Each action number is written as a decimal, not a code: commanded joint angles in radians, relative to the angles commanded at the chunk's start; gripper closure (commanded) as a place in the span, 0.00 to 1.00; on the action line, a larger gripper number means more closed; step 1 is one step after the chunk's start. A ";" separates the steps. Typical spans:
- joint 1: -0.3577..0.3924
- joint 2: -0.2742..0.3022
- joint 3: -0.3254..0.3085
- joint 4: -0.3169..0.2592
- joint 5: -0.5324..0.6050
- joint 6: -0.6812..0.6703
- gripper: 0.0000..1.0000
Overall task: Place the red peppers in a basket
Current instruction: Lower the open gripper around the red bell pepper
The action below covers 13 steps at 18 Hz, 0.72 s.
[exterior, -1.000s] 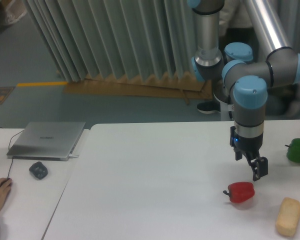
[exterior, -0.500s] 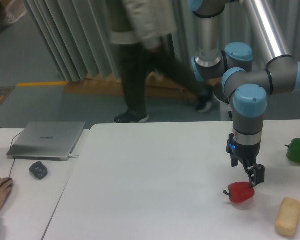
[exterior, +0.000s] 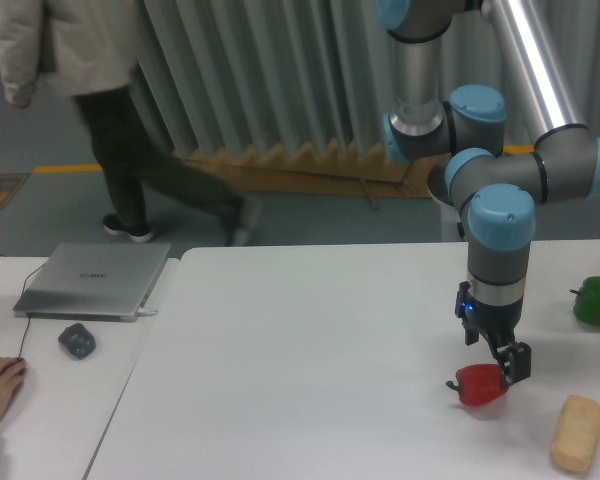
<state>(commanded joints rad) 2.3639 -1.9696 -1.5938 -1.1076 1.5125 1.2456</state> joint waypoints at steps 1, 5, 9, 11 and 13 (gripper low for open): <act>-0.003 -0.006 0.001 0.006 0.000 0.000 0.00; -0.015 -0.012 -0.002 0.011 0.000 -0.003 0.00; -0.015 -0.020 -0.003 0.012 0.000 -0.002 0.00; -0.015 -0.020 -0.008 0.014 0.000 -0.002 0.00; -0.015 -0.022 -0.011 0.014 0.000 -0.002 0.00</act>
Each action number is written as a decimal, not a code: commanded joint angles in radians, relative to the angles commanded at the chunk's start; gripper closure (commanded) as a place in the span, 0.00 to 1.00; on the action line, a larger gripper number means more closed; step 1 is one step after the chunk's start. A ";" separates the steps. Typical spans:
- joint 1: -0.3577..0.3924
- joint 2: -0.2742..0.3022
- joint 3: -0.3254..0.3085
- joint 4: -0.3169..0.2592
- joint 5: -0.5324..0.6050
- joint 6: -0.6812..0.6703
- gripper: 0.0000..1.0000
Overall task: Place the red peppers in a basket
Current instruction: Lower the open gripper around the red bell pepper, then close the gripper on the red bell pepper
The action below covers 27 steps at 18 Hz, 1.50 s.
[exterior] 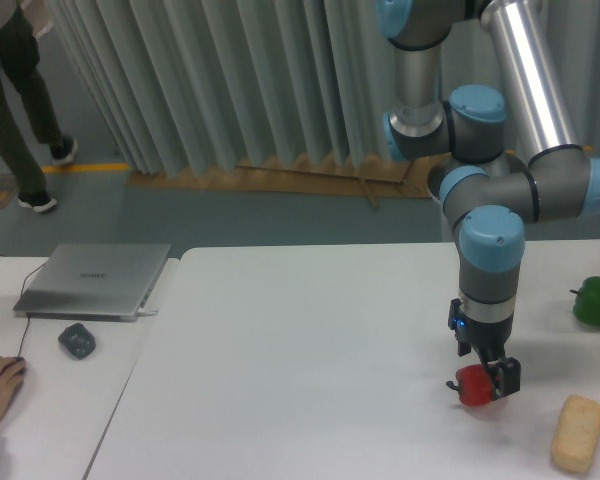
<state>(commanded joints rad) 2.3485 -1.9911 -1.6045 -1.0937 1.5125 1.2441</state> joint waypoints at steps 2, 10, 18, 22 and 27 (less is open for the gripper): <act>0.000 -0.003 0.000 0.000 0.000 0.000 0.00; -0.002 -0.012 -0.002 0.000 0.035 -0.002 0.24; 0.000 0.001 0.000 -0.003 0.038 0.006 0.37; 0.000 0.014 0.000 -0.006 0.038 0.003 0.37; 0.000 0.038 -0.002 -0.012 0.041 0.003 0.44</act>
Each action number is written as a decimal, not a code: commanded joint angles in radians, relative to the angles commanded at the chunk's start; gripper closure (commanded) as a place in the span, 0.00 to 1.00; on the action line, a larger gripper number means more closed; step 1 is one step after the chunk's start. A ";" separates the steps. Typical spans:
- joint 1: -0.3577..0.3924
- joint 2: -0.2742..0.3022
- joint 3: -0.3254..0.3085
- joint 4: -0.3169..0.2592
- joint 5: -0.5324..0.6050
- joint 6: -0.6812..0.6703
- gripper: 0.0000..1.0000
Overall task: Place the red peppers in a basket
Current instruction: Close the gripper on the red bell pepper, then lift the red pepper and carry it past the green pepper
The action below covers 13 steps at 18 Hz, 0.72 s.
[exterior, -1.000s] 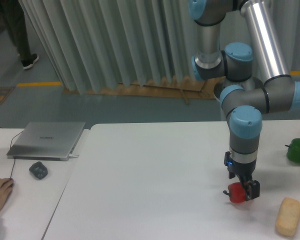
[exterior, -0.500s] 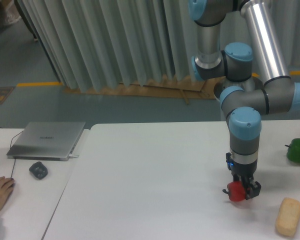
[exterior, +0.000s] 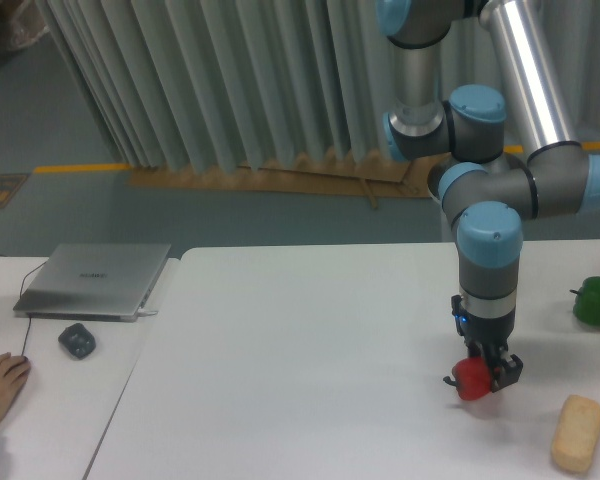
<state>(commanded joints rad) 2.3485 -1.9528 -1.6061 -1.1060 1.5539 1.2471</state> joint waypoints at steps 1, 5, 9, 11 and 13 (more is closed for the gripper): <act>0.000 0.000 0.000 0.000 0.000 0.000 0.46; 0.002 0.003 -0.002 -0.002 0.000 0.002 0.48; 0.014 0.017 -0.002 -0.006 0.000 0.005 0.48; 0.035 0.049 -0.005 -0.024 0.000 0.006 0.48; 0.067 0.066 -0.005 -0.057 0.000 0.030 0.48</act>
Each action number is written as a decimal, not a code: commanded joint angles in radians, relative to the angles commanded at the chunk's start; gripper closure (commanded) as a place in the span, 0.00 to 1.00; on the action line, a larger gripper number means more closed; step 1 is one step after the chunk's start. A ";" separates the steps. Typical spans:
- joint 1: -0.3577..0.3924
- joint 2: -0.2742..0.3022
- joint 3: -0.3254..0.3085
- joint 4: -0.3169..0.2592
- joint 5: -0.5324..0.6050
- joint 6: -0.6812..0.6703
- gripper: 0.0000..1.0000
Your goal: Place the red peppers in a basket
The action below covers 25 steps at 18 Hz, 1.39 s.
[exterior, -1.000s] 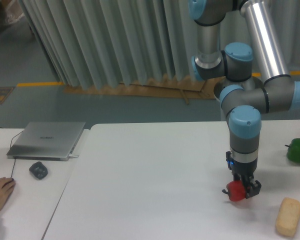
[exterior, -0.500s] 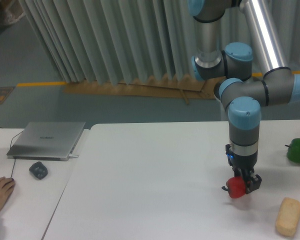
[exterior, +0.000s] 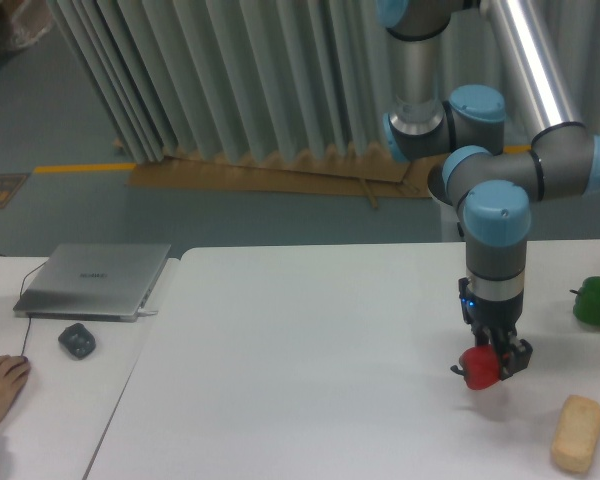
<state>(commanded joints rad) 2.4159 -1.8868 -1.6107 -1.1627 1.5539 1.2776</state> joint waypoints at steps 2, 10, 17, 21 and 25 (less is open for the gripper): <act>0.023 0.021 -0.003 -0.020 0.023 0.051 0.48; 0.115 0.054 0.000 -0.094 0.046 0.213 0.48; 0.229 0.086 -0.002 -0.146 0.051 0.391 0.48; 0.324 0.104 -0.002 -0.170 0.051 0.544 0.48; 0.399 0.103 0.012 -0.169 0.051 0.643 0.48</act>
<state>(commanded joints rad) 2.8147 -1.7840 -1.5984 -1.3315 1.6045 1.9204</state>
